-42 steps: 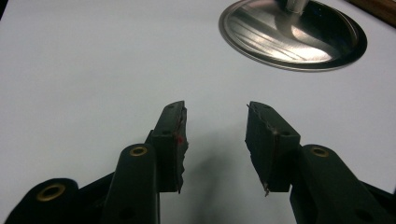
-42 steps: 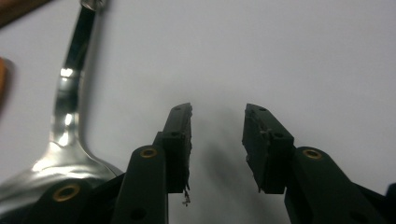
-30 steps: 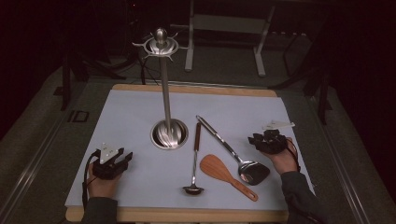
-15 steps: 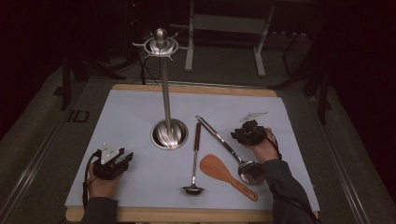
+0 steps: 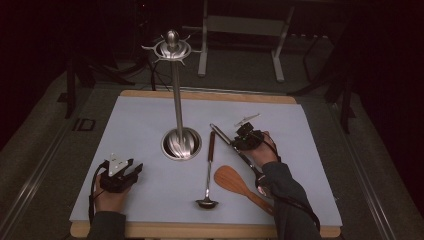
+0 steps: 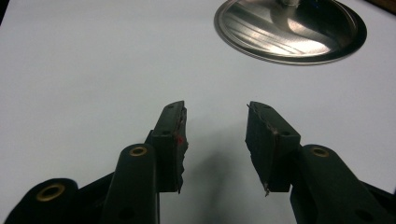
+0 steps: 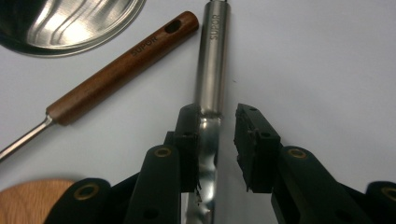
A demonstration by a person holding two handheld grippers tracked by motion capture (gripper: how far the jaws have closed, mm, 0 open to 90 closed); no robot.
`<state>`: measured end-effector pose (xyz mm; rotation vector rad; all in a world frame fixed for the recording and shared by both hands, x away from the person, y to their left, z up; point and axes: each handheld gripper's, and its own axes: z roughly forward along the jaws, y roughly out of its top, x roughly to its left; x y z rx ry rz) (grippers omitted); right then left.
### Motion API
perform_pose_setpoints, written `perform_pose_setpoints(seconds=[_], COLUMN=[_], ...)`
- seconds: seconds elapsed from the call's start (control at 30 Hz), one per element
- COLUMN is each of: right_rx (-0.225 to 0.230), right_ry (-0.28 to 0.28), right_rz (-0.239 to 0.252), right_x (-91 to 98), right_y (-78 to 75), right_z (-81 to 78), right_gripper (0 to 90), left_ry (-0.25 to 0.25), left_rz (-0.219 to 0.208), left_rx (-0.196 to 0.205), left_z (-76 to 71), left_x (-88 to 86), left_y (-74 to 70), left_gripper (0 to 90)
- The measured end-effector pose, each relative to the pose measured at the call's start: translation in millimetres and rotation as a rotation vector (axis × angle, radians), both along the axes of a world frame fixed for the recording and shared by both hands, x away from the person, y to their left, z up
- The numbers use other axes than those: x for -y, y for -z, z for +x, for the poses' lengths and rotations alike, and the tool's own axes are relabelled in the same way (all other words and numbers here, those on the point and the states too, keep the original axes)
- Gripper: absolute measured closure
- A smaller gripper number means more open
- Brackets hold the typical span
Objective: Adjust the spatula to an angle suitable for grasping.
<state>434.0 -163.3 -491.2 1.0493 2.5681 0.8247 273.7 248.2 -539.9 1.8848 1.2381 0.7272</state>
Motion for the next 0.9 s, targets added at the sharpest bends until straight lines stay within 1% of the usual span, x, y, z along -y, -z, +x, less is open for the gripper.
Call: perform_pose_setpoints(seconds=[0.03, 0.07, 0.13, 0.23, 0.3, 0.37, 0.4, 0.43, 0.47, 0.53, 0.67, 0.7, 0.87, 0.9], right_rx=[0.0, -0.01, -0.019, -0.022, -0.033, -0.05, -0.054, -0.054, -0.062, -0.068, -0.079, -0.088, -0.096, -0.098], right_ry=[0.0, 0.002, 0.007, 0.01, 0.015, 0.012, 0.011, 0.011, 0.011, 0.012, 0.006, 0.015, 0.01, 0.003], right_rz=[0.0, -0.009, -0.014, -0.025, -0.048, -0.055, -0.069, -0.069, -0.084, -0.089, -0.082, -0.075, -0.074, -0.091], right_x=[0.0, -4.7, -8.2, -11.5, -16.3, -18.9, -21.5, -21.5, -25.3, -27.1, -25.0, -21.3, -14.3, -5.3], right_y=[0.0, 2.0, 3.6, 5.2, 8.6, 11.1, 12.5, 12.5, 14.6, 15.4, 15.3, 15.1, 14.7, 13.6], right_z=[0.0, 3.1, 5.8, 9.4, 14.5, 17.2, 18.8, 18.8, 21.4, 23.4, 25.1, 26.3, 26.1, 23.5], right_gripper=[69.3, 68.4, 67.5, 66.9, 67.0, 67.2, 67.4, 67.4, 67.2, 67.4, 67.8, 67.9, 67.8, 67.7], left_ry=[-0.001, 0.0, 0.001, 0.002, 0.002, 0.002, 0.002, 0.002, 0.003, 0.003, 0.005, 0.005, 0.005, 0.004], left_rz=[-0.001, 0.0, 0.001, 0.002, 0.001, 0.001, 0.001, 0.001, 0.0, 0.0, -0.001, -0.001, -0.003, -0.003], left_rx=[0.0, 0.0, 0.0, 0.0, 0.0, 0.0, 0.001, 0.001, 0.001, 0.003, 0.004, 0.006, 0.009, 0.009], left_z=[0.0, -0.1, -0.1, -0.1, -0.2, -0.2, -0.2, -0.2, -0.2, -0.3, -0.6, -0.7, -1.1, -1.1], left_x=[0.1, 0.0, 0.1, 0.1, 0.1, 0.1, 0.0, 0.0, 0.0, -0.1, -0.5, -0.5, -0.4, -0.4], left_y=[0.0, 0.0, 0.0, 0.0, 0.0, 0.0, 0.0, 0.0, 0.0, 0.0, -0.2, -0.2, -0.2, -0.2], left_gripper=[58.1, 58.0, 58.0, 58.0, 57.9, 57.9, 57.9, 57.9, 57.8, 57.8, 57.7, 57.7, 57.6, 57.6])
